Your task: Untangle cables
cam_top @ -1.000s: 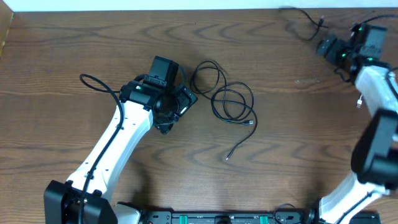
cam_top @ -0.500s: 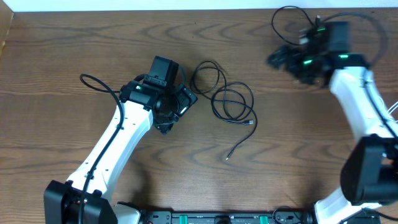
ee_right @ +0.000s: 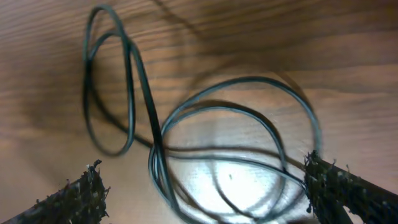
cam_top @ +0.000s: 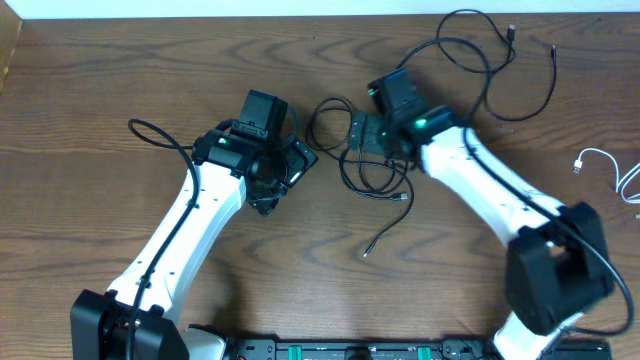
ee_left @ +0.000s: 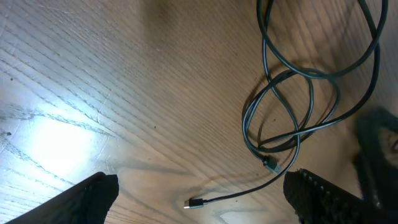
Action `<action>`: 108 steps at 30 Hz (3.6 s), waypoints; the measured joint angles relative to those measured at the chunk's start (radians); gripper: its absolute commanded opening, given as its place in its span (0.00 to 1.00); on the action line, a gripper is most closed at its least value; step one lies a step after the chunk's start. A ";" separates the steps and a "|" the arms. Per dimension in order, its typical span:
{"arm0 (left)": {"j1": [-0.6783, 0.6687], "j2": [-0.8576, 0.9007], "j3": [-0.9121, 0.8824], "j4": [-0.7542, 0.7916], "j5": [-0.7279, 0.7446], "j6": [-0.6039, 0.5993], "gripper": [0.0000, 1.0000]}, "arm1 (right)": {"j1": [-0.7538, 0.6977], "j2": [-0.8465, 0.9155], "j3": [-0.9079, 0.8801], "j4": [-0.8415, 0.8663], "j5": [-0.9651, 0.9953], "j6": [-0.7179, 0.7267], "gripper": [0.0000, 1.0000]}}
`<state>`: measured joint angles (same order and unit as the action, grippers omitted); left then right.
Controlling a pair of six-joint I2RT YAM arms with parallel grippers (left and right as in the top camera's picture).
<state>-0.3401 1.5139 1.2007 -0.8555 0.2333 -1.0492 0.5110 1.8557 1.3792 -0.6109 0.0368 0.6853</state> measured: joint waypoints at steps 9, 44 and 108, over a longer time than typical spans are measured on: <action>0.000 0.000 0.000 0.000 0.000 0.000 0.92 | 0.085 0.166 0.000 0.109 0.040 0.093 0.61; 0.000 0.000 0.000 0.000 0.000 0.000 0.92 | -0.344 0.174 0.014 -0.370 0.217 -0.070 0.62; 0.000 0.000 0.000 0.000 0.000 0.000 0.92 | -0.568 0.540 0.257 0.642 0.170 -0.231 0.01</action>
<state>-0.3401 1.5139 1.2007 -0.8555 0.2333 -1.0489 -0.0570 2.3955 1.6363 0.0315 0.2066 0.4541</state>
